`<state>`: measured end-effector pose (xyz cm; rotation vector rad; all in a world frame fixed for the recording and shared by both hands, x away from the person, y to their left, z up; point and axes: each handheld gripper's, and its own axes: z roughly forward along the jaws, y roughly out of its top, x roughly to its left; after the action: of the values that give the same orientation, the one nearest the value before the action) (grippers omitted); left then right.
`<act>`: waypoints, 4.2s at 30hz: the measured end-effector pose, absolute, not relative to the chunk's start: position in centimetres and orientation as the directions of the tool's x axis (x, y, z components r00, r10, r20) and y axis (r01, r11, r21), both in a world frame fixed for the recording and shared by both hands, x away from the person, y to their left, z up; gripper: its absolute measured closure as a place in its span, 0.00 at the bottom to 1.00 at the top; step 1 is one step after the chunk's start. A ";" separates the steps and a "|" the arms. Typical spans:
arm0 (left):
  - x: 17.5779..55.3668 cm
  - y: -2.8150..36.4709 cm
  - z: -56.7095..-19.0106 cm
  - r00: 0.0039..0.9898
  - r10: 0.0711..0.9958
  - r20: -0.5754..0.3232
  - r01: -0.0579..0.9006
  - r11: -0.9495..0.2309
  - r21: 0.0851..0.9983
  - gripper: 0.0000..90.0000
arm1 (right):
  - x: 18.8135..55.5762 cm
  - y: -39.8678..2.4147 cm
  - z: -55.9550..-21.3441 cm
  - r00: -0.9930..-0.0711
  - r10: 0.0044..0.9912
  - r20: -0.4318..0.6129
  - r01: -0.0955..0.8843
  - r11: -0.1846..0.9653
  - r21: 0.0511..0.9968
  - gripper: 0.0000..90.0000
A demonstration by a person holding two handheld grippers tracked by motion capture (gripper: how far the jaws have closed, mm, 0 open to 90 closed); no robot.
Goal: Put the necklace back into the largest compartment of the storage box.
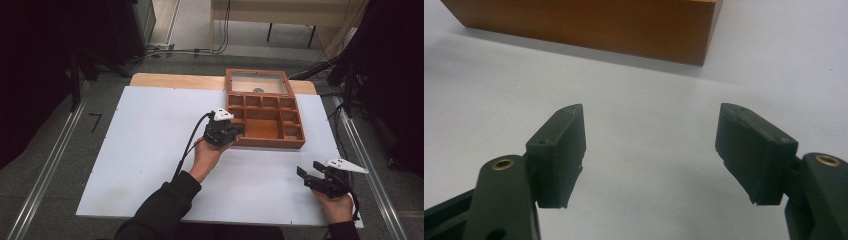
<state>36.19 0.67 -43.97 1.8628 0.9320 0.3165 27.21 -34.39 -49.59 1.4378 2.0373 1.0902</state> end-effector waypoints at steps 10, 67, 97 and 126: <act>37.0 -0.1 -43.9 0.670 0.724 -0.164 0.459 -0.231 0.858 0.99 | 27.2 -34.4 -49.5 -0.379 0.920 0.100 0.591 0.158 0.791 0.30; 42.0 -5.6 -44.9 0.662 0.734 -0.151 0.474 -0.254 0.843 0.98 | 27.3 -34.4 -49.7 -0.386 0.916 0.107 0.594 0.158 0.789 0.30; 41.9 -5.4 -45.2 0.649 0.744 -0.158 0.490 -0.249 0.835 0.65 | 27.4 -34.5 -49.7 -0.386 0.916 0.110 0.592 0.154 0.791 0.30; 39.0 -2.6 -44.4 0.638 0.752 -0.167 0.483 -0.221 0.847 0.48 | 27.4 -34.4 -49.8 -0.385 0.917 0.107 0.596 0.158 0.787 0.30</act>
<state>39.01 -2.59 -44.45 1.8772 0.9813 0.3437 27.37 -34.38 -49.81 1.4392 2.0450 1.0983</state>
